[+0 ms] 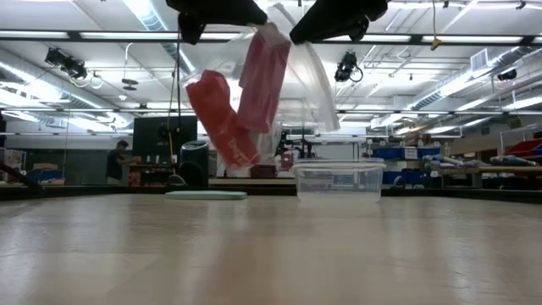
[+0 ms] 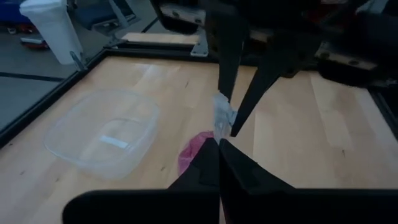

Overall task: Roll bandage
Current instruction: Close the transparent zip bag

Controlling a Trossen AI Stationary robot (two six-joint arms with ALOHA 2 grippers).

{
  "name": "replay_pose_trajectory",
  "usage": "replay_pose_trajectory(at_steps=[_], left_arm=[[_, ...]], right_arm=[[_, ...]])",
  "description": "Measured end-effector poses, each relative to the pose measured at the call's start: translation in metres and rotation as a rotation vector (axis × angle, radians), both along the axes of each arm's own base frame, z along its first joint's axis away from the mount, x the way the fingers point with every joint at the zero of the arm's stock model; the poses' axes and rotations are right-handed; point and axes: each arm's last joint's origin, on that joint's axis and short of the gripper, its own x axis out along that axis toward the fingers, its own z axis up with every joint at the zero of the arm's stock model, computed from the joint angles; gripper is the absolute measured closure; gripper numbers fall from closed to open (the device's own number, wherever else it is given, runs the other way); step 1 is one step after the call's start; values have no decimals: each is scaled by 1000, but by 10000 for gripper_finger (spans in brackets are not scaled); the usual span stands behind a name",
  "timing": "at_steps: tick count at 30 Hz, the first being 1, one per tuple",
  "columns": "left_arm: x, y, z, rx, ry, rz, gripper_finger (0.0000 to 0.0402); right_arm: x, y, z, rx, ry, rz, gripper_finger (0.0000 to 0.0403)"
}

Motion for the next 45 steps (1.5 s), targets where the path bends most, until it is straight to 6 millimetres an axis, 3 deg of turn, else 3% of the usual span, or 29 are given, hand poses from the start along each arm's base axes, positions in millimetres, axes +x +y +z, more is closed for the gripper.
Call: replay_pose_trajectory(at_steps=[29,40,45], left_arm=[[-36,-13,31,143,-75,120,401],[-37,-13,30,144,-61,108,401],[-37,-13,30,142,-58,100,401]], right_arm=[[-6,-3,-14,39,134,-6,363],[-8,-6,-14,29,146,-37,252],[-7,-6,-11,41,118,-36,227]])
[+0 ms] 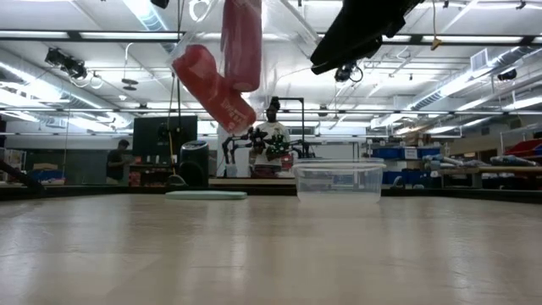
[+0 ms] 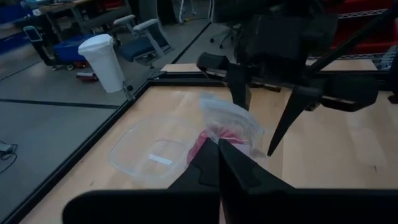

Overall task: Roll bandage
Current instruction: Close the transparent zip bag, then put the transparent zip bag into the green tupperware

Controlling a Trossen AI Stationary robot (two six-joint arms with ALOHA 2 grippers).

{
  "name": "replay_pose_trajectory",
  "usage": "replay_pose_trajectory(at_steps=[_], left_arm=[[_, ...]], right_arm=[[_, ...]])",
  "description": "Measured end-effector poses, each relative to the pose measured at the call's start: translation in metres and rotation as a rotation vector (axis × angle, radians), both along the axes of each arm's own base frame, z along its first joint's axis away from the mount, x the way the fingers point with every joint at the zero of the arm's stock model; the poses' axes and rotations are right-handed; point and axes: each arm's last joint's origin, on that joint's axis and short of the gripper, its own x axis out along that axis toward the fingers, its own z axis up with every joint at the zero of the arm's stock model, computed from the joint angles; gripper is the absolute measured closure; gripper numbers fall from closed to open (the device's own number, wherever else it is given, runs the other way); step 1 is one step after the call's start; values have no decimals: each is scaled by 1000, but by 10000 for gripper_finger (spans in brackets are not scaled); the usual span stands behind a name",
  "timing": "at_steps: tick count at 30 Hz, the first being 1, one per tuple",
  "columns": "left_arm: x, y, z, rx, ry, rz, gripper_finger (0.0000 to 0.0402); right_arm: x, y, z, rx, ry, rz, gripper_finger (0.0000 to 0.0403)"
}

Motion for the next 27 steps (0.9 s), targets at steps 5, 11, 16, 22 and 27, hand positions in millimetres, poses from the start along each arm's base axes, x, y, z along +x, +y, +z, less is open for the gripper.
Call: replay_pose_trajectory(at_steps=[5,11,16,22,27], left_arm=[[0,0,0,1,2,0,401],[0,0,-2,1,12,-1,401],[0,0,-2,-18,6,3,401],[2,0,-4,-59,10,-26,401],[10,-4,-10,-72,6,-52,401]], right_arm=[[-1,0,0,-4,9,-1,227],[-8,-3,13,12,-29,-1,233],[-11,-3,21,67,-49,11,233],[-9,-3,19,43,-55,12,235],[-3,-1,26,56,-153,10,235]])
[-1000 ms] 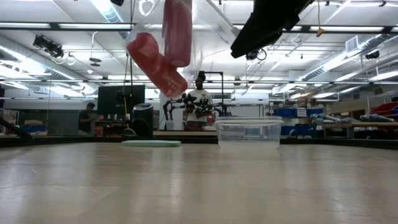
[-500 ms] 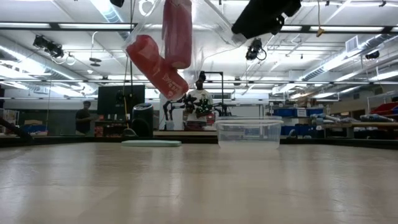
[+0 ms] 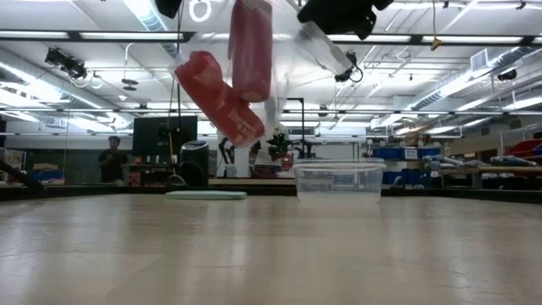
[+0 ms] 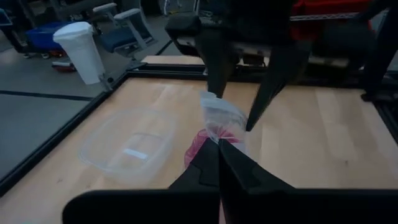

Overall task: Roll bandage
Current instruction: Put the transparent zip bag into the green tupperware

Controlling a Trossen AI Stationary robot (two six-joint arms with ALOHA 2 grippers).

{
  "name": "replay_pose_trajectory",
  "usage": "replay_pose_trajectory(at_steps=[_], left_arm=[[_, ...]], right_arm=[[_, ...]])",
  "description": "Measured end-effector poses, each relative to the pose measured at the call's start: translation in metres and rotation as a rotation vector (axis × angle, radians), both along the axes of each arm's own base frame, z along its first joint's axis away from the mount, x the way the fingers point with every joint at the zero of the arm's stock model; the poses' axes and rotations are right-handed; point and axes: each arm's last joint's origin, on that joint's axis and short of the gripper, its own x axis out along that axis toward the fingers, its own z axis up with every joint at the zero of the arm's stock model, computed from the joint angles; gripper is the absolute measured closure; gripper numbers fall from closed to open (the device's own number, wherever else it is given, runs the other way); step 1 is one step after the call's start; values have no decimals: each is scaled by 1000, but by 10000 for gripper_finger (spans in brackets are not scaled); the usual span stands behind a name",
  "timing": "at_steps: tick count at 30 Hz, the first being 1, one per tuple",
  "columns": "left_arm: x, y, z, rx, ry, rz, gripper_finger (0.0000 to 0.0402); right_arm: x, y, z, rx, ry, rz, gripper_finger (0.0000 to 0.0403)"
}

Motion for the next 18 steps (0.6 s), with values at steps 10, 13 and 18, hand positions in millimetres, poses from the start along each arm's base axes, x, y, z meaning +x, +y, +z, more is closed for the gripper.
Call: replay_pose_trajectory(at_steps=[10,13,18], left_arm=[[16,3,-17,-15,54,-54,401],[18,3,-17,-40,59,-104,401],[26,3,-16,-83,40,-275,401]], right_arm=[[6,3,-6,-37,7,39,236],[0,5,0,-25,0,62,236],[0,6,-3,-22,32,105,236]])
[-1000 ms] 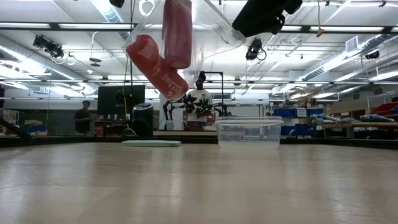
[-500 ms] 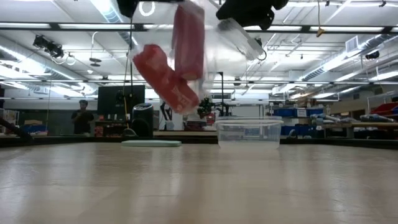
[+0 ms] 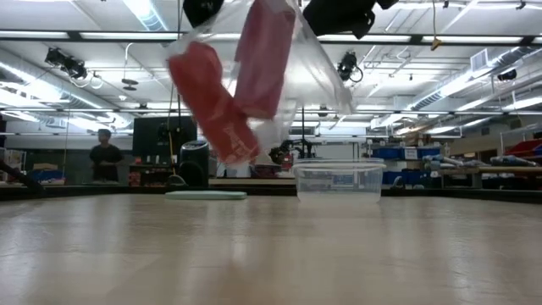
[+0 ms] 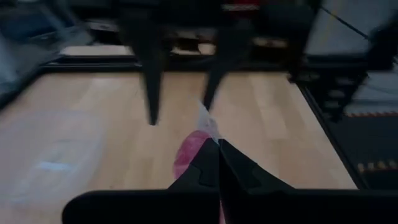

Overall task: Roll bandage
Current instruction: Put the transparent zip bag into the green tupperware

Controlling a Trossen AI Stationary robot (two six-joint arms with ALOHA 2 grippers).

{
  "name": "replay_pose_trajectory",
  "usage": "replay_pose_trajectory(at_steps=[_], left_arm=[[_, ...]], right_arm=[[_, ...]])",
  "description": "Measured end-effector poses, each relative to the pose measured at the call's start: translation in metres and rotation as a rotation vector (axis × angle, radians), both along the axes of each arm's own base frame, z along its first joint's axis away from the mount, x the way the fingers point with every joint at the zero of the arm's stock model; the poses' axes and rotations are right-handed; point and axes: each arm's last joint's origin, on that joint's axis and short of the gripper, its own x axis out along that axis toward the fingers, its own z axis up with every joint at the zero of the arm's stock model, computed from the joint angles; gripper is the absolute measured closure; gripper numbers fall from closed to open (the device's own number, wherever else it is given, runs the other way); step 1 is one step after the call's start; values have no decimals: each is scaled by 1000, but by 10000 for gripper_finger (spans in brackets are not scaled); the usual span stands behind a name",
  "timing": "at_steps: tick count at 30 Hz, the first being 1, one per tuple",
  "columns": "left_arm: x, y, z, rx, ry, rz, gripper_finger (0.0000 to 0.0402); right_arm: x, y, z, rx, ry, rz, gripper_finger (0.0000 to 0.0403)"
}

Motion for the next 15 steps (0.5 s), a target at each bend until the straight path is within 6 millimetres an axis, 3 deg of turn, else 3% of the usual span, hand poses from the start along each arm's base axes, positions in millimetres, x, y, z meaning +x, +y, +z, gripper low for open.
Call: replay_pose_trajectory(at_steps=[10,15], left_arm=[[12,12,-9,-3,20,16,402],[16,21,-9,-18,27,6,402]], right_arm=[[3,2,3,84,-52,-28,237],[-12,2,8,128,-11,-106,243]])
